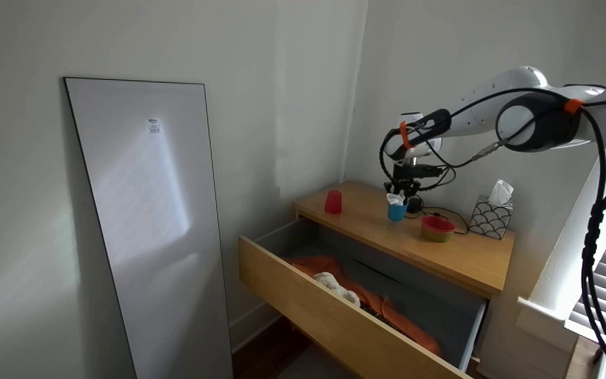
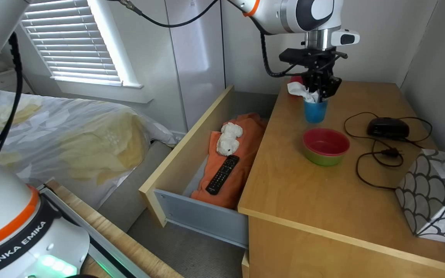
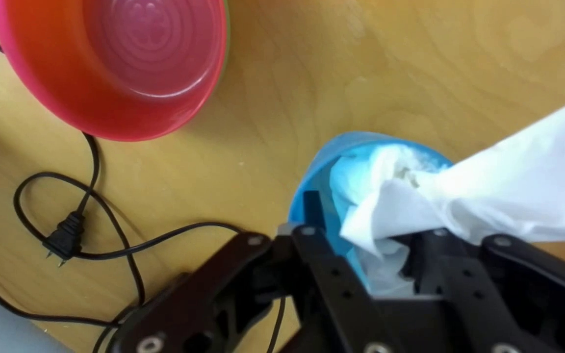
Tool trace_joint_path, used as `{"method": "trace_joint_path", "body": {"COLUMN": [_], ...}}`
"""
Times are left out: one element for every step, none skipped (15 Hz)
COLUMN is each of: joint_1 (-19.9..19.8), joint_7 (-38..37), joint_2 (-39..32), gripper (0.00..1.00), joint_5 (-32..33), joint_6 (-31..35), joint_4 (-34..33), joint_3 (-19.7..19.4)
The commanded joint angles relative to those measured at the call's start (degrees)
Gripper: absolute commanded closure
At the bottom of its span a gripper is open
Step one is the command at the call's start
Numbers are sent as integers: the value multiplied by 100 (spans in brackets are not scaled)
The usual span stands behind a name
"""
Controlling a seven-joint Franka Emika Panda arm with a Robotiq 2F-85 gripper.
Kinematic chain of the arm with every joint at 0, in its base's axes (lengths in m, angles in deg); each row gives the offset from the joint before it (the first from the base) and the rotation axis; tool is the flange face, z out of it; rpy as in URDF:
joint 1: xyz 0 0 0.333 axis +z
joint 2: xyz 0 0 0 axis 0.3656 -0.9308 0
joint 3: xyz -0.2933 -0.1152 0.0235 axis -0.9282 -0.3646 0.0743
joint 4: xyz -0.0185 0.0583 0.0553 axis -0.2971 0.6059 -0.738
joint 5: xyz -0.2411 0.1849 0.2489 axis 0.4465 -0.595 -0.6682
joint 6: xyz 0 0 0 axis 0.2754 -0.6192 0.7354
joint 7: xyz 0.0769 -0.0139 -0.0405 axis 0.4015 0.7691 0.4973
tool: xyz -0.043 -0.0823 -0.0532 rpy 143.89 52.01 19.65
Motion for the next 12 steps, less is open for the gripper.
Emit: {"method": "trace_joint_path", "body": {"joint_1": [-53, -54, -58, -59, -63, -65, -68, -72, -73, -77, -83, -84], "joint_7": [107, 108, 113, 118, 124, 131, 136, 139, 143, 149, 152, 159], "joint_2": [298, 325, 347, 374, 406, 436, 478, 500, 520, 545, 549, 566], "gripper": [61, 59, 58, 56, 55, 54, 53, 54, 54, 54, 53, 52], "joint_5": [-150, -160, -175, -184, -202, -218, -239, -258, -268, -294, -324, -342], "joint_6": [203, 212, 215, 216, 217, 219, 208, 214, 221, 210, 203, 206], "joint_4": [385, 403, 418, 438, 465, 493, 538, 564, 593, 618, 627, 656], "joint_3": [111, 116, 127, 133, 147, 160, 177, 188, 193, 202, 205, 205]}}
